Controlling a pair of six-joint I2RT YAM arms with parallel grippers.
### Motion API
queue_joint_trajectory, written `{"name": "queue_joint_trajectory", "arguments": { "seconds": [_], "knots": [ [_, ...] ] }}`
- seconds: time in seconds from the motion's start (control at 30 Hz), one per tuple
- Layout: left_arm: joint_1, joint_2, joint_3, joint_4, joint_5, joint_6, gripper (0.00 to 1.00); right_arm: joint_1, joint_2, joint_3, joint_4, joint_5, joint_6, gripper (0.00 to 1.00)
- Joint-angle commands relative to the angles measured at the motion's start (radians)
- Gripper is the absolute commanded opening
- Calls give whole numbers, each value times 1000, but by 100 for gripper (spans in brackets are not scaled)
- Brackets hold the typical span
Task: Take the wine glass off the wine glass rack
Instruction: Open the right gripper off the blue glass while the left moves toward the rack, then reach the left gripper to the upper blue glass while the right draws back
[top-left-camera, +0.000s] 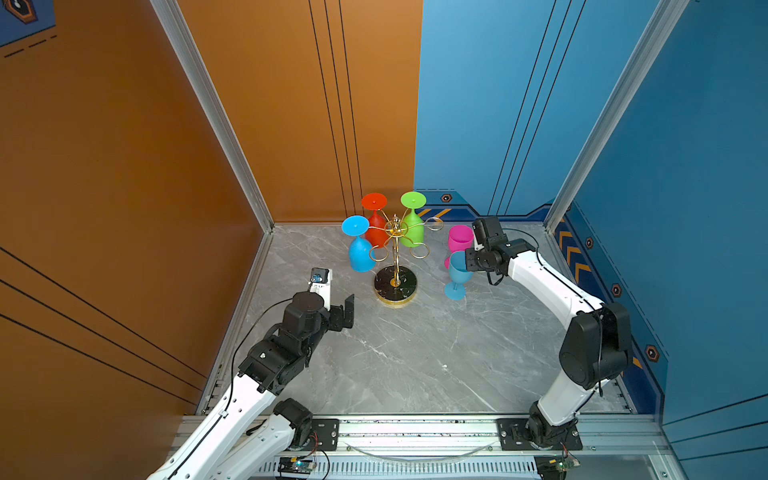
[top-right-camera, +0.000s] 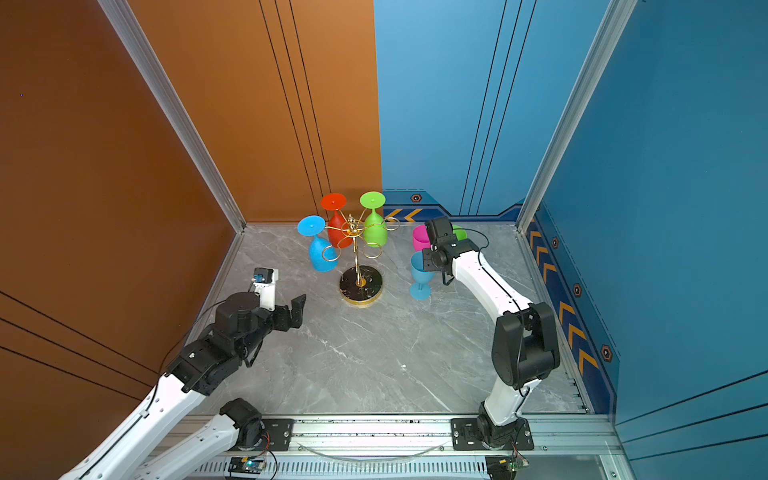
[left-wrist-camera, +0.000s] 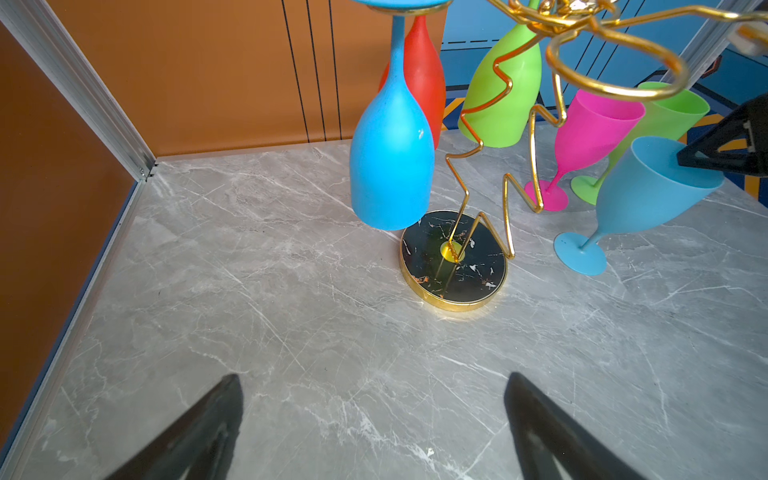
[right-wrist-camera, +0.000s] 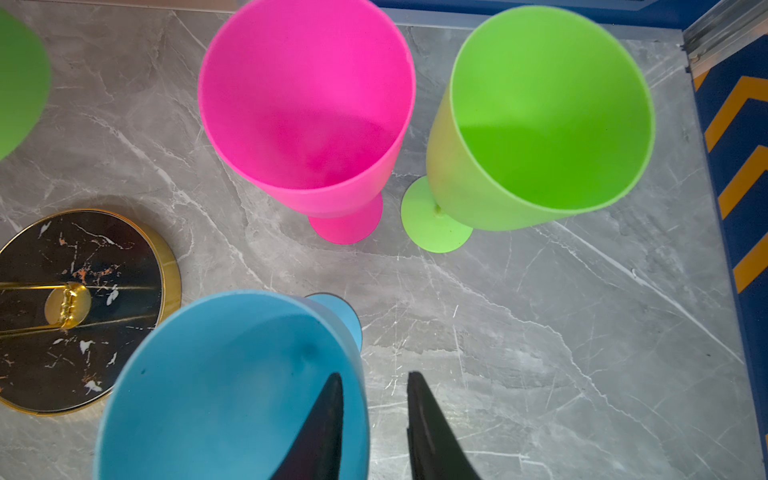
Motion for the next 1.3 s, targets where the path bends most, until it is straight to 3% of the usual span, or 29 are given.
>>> {"name": "queue_joint_trajectory", "arguments": {
  "seconds": [0.0, 0.3, 0.6, 0.83, 1.27],
  "knots": [
    [42, 16, 44, -40, 83, -26, 98, -5, -55, 13, -4, -12, 14, 37],
    [158, 73, 129, -73, 191, -48, 98, 0, -211, -64, 2, -74, 10, 67],
    [317, 176, 229, -77, 394, -114, 97, 3, -445, -249, 89, -199, 14, 86],
    [399, 240, 323, -77, 502, -152, 96, 2, -572, -389, 156, -283, 14, 87],
    [511, 374, 473, -72, 700, -280, 93, 15, -663, -522, 207, -342, 15, 87]
  ]
}}
